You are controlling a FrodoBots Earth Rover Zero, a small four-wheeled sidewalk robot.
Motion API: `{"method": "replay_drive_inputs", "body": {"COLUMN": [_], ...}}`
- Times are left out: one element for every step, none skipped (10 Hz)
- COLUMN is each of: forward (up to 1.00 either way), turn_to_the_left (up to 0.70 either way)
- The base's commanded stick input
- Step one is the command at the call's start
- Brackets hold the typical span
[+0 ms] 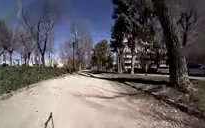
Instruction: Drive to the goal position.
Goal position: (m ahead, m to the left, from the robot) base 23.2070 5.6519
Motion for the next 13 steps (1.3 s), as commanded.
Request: {"method": "replay_drive_inputs", "body": {"forward": [0.98,0.98,0.98,0.98,0.98,0.98,0.98,0.98,0.98,0.98,0.98,0.98,0.98], "turn_to_the_left": [0.00,0.00,0.00,0.00,0.00,0.00,0.00,0.00,0.00,0.00,0.00,0.00,0.00]}}
